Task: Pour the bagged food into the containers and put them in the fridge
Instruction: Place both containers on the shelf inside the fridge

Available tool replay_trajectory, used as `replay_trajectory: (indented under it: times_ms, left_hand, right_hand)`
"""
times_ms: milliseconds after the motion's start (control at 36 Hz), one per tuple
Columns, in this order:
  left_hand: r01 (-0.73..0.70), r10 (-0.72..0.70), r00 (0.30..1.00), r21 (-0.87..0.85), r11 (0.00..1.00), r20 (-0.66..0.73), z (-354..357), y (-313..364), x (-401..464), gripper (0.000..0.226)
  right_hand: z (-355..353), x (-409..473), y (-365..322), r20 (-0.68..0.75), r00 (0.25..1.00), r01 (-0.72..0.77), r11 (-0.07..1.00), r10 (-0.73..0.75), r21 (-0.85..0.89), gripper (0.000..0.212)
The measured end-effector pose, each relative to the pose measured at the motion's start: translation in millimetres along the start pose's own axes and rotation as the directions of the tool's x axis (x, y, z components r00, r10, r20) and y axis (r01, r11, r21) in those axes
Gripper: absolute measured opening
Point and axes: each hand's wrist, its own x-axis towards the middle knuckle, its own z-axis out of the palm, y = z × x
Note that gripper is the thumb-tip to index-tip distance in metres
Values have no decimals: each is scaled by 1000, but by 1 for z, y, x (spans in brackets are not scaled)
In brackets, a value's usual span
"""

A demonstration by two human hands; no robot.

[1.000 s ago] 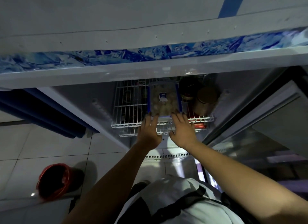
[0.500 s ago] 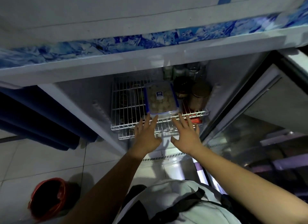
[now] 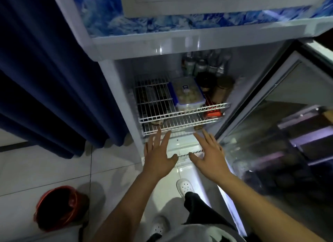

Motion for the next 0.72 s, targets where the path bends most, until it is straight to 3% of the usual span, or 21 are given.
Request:
replay_trajectory:
  times_ms: [167,278,528,639,722]
  left_hand:
    - [-2,3,1000,-34,999,31,1,-13,-48,83]
    - [-5,8,1000,-96,995,28,1,-5,-75,80]
    - [-169,173,985,-138,976,21,5,64,-98,74]
    - [-218,221,975,-85,972,31,12,96,-104,75]
    - [-177,177,984,-71,982,1,13,106,-122,75]
  right_hand:
    - [2,-55,-26,-58,994,-87,993,92,83,68]
    - [-7,-87,-30,-104,992,-64,996,71,65,65]
    - [-77,-138,-14,-298,951,-67,996,79,52,69]
    - [-93,-158,2,-281,955,-78,995,93,65,66]
    - [-91,-168,10,-202,978,-38,999,45,36,64]
